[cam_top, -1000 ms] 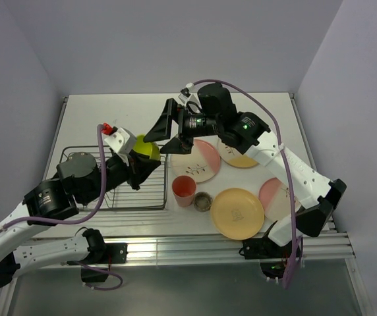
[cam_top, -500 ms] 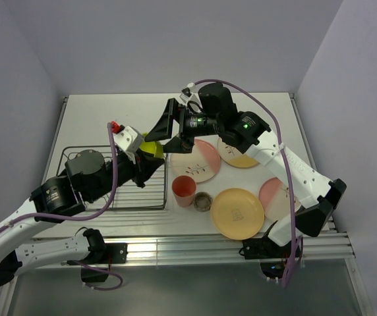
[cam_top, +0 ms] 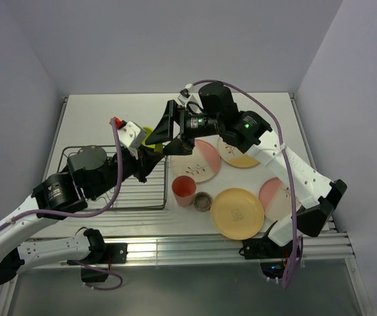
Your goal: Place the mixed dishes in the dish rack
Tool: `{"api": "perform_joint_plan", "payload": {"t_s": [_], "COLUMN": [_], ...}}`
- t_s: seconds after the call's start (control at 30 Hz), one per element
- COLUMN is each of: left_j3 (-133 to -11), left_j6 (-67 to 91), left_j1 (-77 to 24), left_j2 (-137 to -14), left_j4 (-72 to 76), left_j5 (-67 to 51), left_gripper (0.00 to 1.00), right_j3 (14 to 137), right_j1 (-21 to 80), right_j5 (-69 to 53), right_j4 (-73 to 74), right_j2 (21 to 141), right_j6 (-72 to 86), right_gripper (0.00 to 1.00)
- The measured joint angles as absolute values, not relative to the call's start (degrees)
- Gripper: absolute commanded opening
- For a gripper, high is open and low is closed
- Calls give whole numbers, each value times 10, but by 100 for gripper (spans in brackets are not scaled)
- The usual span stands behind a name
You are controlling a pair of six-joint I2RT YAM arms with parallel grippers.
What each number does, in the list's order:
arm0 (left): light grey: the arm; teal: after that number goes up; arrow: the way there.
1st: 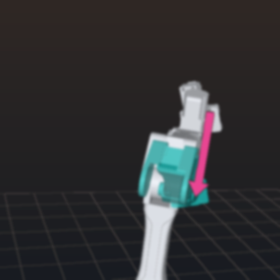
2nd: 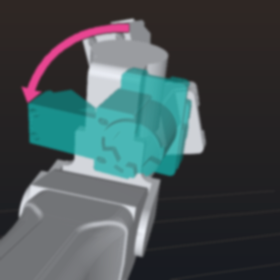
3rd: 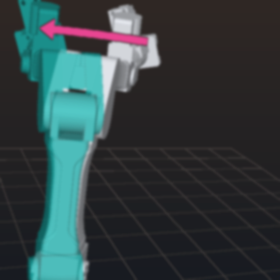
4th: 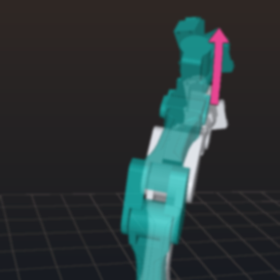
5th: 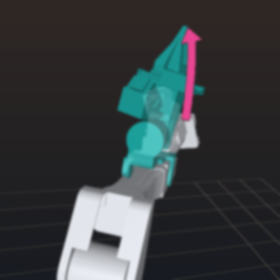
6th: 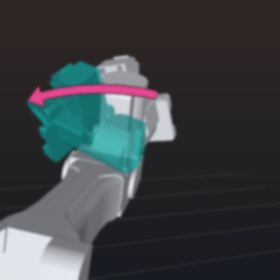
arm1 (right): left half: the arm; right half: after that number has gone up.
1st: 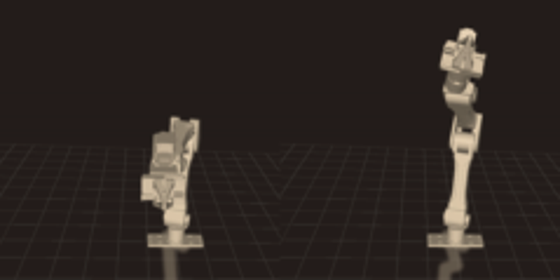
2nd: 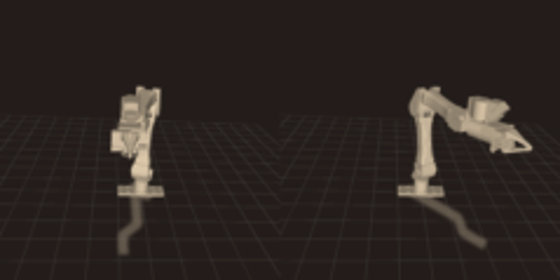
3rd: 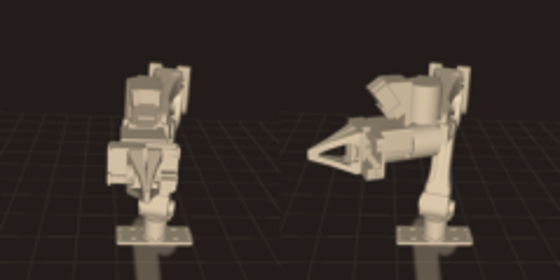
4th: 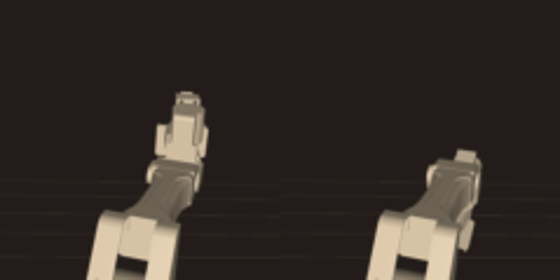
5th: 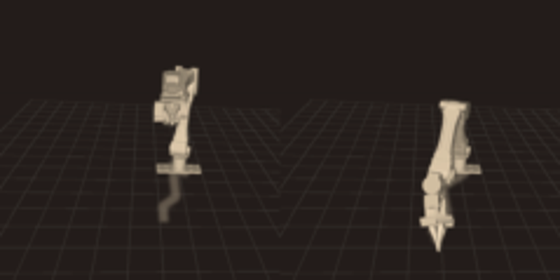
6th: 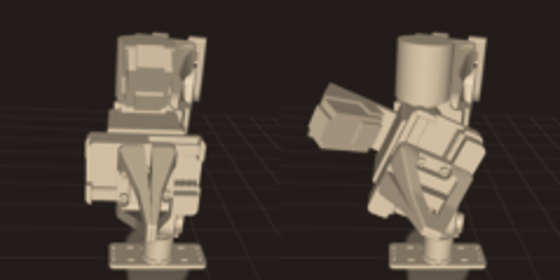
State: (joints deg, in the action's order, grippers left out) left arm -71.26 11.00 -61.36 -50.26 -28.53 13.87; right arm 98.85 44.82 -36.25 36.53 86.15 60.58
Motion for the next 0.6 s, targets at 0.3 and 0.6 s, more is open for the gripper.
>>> {"api": "perform_joint_plan", "payload": {"t_s": [0.3,0.6], "left_j3": [-701,-694], "left_j6": [112,120], "left_j1": [-613,-612], "left_j2": [-503,-503], "left_j4": [-267,-267], "left_j5": [138,145], "left_gripper": [0,19], "right_j3": [991,1000], "right_j1": [439,436], "right_j5": [-366,-370], "right_j4": [378,387], "right_j2": [867,879], "right_j6": [601,583], "right_gripper": [66,0]}}
